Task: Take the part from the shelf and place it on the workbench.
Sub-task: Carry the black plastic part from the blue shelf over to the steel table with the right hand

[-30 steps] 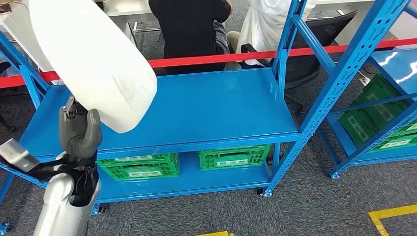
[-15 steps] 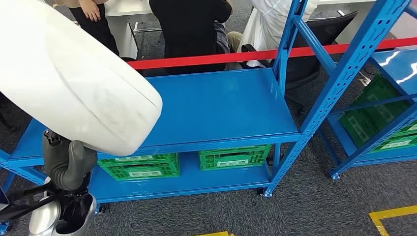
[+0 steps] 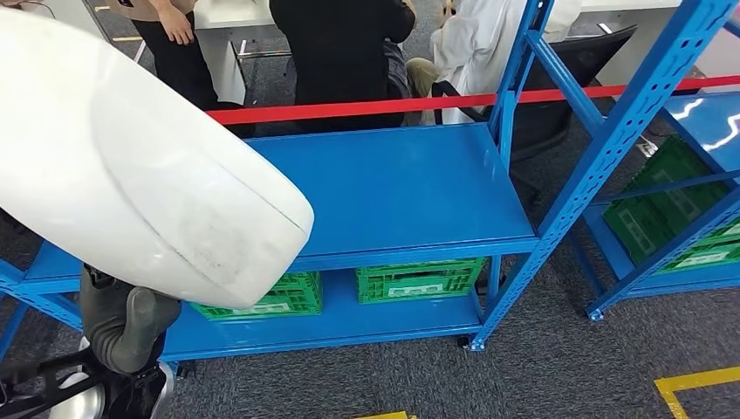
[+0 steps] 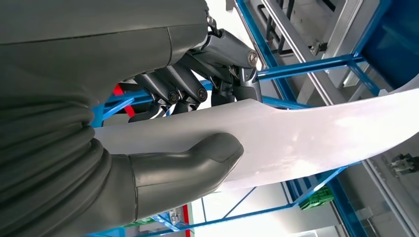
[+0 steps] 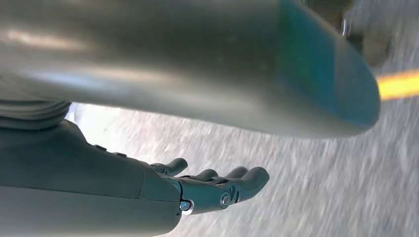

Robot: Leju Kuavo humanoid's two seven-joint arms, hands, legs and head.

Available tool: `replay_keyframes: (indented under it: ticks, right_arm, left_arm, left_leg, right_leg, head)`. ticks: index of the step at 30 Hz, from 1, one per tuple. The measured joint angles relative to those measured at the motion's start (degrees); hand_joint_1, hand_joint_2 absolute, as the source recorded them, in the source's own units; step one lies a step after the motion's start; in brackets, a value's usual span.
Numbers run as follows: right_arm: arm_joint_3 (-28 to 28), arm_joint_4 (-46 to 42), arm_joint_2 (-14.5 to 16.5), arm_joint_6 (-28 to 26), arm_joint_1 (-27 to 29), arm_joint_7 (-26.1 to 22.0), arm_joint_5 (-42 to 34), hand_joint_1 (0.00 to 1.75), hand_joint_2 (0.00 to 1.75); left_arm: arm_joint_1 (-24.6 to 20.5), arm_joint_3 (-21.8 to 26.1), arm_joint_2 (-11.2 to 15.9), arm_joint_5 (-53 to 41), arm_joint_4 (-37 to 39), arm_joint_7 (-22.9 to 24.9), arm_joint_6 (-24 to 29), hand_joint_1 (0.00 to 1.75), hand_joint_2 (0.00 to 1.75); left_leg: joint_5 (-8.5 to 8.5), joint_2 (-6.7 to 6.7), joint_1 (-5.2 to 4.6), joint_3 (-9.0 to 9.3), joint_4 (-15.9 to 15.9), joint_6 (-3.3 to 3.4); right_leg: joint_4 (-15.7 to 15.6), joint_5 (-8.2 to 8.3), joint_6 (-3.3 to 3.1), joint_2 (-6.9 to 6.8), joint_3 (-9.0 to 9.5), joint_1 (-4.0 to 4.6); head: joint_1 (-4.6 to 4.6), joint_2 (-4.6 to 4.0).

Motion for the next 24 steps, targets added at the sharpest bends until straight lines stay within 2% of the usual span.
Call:
replay_keyframes:
  ticks: [1,3,4,5,6,7,8,9,10,11,14,15,16,17,19,20,21,22,23,24]
  right_arm:
    - [0.07,0.01,-0.01,-3.03,0.00,-0.08,-0.16,0.00,0.00]
    - [0.10,0.01,-0.05,-7.55,-0.01,-1.27,-0.84,0.00,0.00]
    - [0.09,0.01,-0.08,-8.63,-0.01,-2.04,-1.10,0.00,0.00]
    - [0.08,0.01,-0.14,-9.17,-0.02,-2.70,-1.35,0.00,0.00]
    - [0.06,0.01,-0.19,-9.35,-0.03,-3.19,-1.54,0.00,0.00]
    - [0.03,0.01,-0.24,-9.36,-0.07,-3.53,-1.69,0.00,0.00]
    - [-0.01,0.01,-0.28,-9.31,-0.16,-3.75,-1.76,0.00,0.00]
    - [-0.05,0.02,-0.28,-9.20,-0.30,-3.88,-1.79,0.00,0.00]
    - [-0.09,0.04,-0.25,-9.07,-0.44,-3.91,-1.84,0.00,0.00]
    - [-0.15,0.07,-0.19,-8.92,-0.59,-3.87,-1.91,0.00,0.00]
    - [-0.35,0.10,0.02,-8.69,-0.73,-3.67,-2.31,0.00,0.00]
    - [-0.40,0.11,0.09,-8.69,-0.72,-3.64,-2.43,0.00,0.00]
    - [-0.43,0.11,0.15,-8.69,-0.72,-3.64,-2.49,0.00,0.00]
    - [-0.44,0.11,0.22,-8.68,-0.74,-3.64,-2.53,0.00,0.00]
    - [-0.45,0.11,0.26,-8.66,-0.75,-3.65,-2.52,0.00,0.00]
    - [-0.45,0.11,0.27,-8.62,-0.73,-3.67,-2.50,0.00,0.00]
    - [-0.45,0.11,0.27,-8.52,-0.72,-3.73,-2.46,0.00,0.00]
    - [-0.45,0.11,0.27,-8.38,-0.72,-3.84,-2.41,0.00,0.00]
    - [-0.45,0.11,0.27,-8.24,-0.72,-4.02,-2.33,0.00,0.00]
    - [-0.45,0.11,0.28,-8.11,-0.73,-4.24,-2.26,0.00,0.00]
  left_arm:
    - [0.03,0.01,-0.11,-0.01,-0.20,0.28,0.00,1.75,1.75]
    - [0.21,0.03,-0.27,-0.01,-0.43,0.75,-0.03,1.75,1.75]
    - [0.39,0.05,-0.30,-0.01,-0.46,0.87,-0.08,1.75,1.75]
    - [0.56,0.08,-0.29,-0.01,-0.46,0.92,-0.14,1.75,1.75]
    - [0.69,0.11,-0.28,0.00,-0.45,0.93,-0.21,1.75,1.75]
    - [0.75,0.15,-0.26,0.02,-0.44,0.93,-0.25,1.75,1.75]
    - [0.76,0.20,-0.25,0.04,-0.42,0.92,-0.27,1.75,1.75]
    - [0.76,0.26,-0.23,0.07,-0.40,0.90,-0.28,1.75,1.75]
    - [0.75,0.34,-0.21,0.09,-0.39,0.89,-0.28,1.75,1.75]
    - [0.74,0.44,-0.20,0.10,-0.39,0.86,-0.28,1.75,1.75]
    - [0.72,0.62,-0.15,0.13,-0.41,0.85,-0.28,1.75,1.75]
    - [0.73,0.66,-0.10,0.13,-0.40,0.87,-0.28,1.75,1.75]
    - [0.75,0.71,-0.05,0.13,-0.39,0.87,-0.28,1.75,1.75]
    - [0.76,0.77,-0.01,0.13,-0.39,0.87,-0.28,1.75,1.75]
    - [0.80,0.89,0.04,0.13,-0.37,0.90,-0.28,1.75,1.75]
    - [0.84,0.94,0.07,0.13,-0.34,0.91,-0.28,1.75,1.75]
    - [0.89,0.98,0.11,0.13,-0.30,0.96,-0.22,1.75,1.75]
    - [0.94,1.01,0.14,0.10,-0.29,1.03,-0.10,1.75,1.75]
    - [1.00,1.03,0.17,0.05,-0.31,1.13,0.07,1.75,1.75]
    - [1.06,1.04,0.20,-0.10,-0.42,1.26,0.26,1.75,1.75]
  left_leg:
    - [0.43,0.05,0.17,-0.02,-0.45,0.27]
    - [0.82,0.12,0.22,-0.52,-0.51,0.58]
    - [0.91,0.14,0.20,-0.88,-0.32,0.59]
    - [1.00,0.16,0.20,-1.28,-0.07,0.53]
    - [1.10,0.17,0.24,-1.70,0.22,0.42]
    - [1.20,0.16,0.31,-2.13,0.57,0.28]
    - [1.30,0.15,0.40,-2.55,0.96,0.10]
    - [1.43,0.13,0.40,-2.92,1.31,-0.17]
    - [1.55,0.11,0.37,-3.15,1.61,-0.47]
    - [1.73,0.10,0.31,-3.31,1.83,-0.84]
    - [2.27,0.03,0.33,-3.59,1.85,-2.12]
    - [1.44,-0.28,0.42,-3.97,2.44,-2.55]
    - [-0.31,-0.74,0.54,-4.69,4.02,-2.94]
    - [-2.89,-1.27,0.66,-5.67,6.73,-3.29]
    - [-7.90,-1.89,0.76,-7.59,13.81,-3.71]
    - [-8.97,-1.98,0.77,-7.77,16.38,-3.77]
    - [-8.77,-2.02,0.77,-7.05,17.14,-3.75]
    - [-7.60,-2.05,0.77,-5.25,15.75,-3.61]
    - [-6.12,-2.13,0.76,-2.47,12.49,-3.37]
    - [-5.43,-2.32,0.72,0.72,8.08,-3.07]
  right_leg:
    - [1.74,-1.61,0.12,0.06,-0.64,0.05]
    - [8.48,-6.17,0.27,0.15,-3.08,0.04]
    - [11.87,-7.84,0.37,0.16,-4.16,0.03]
    - [13.86,-8.53,0.44,0.17,-4.53,0.02]
    - [13.59,-8.11,0.47,0.16,-3.78,0.00]
    - [11.20,-6.93,0.47,0.12,-1.94,-0.02]
    - [7.31,-5.71,0.43,-0.01,0.66,-0.06]
    - [3.98,-4.76,0.22,-0.13,2.87,0.05]
    - [1.70,-4.04,-0.12,-0.23,4.25,0.20]
    - [0.54,-3.88,-0.60,-0.27,4.78,0.30]
    - [0.22,-3.22,-2.15,-0.03,3.86,0.34]
    - [0.12,-2.75,-2.62,0.00,3.44,0.29]
    - [0.02,-2.20,-3.03,0.01,2.91,0.20]
    - [0.00,-1.62,-3.33,0.03,2.25,0.14]
    - [0.03,-0.52,-3.49,0.19,0.77,0.20]
    - [0.05,0.06,-3.44,0.26,0.00,0.23]
    - [0.07,0.63,-3.36,0.33,-0.75,0.25]
    - [0.08,1.20,-3.24,0.38,-1.46,0.25]
    - [0.08,1.75,-3.09,0.47,-2.08,0.26]
    - [0.10,2.28,-2.87,0.55,-2.57,0.27]
  head:
    - [0.06,-0.01]
    - [0.15,0.00]
    - [0.15,-0.01]
    - [0.15,0.00]
    - [0.16,0.00]
    - [0.16,0.00]
    - [0.17,-0.01]
    - [0.16,-0.01]
    - [0.15,-0.01]
    - [0.12,0.00]
    - [-0.01,0.00]
    - [-0.07,-0.01]
    - [-0.14,-0.01]
    - [-0.23,-0.01]
    - [-0.37,-0.01]
    - [-0.38,-0.01]
    - [-0.39,-0.01]
    - [-0.39,-0.01]
    - [-0.39,-0.01]
    - [-0.40,-0.01]
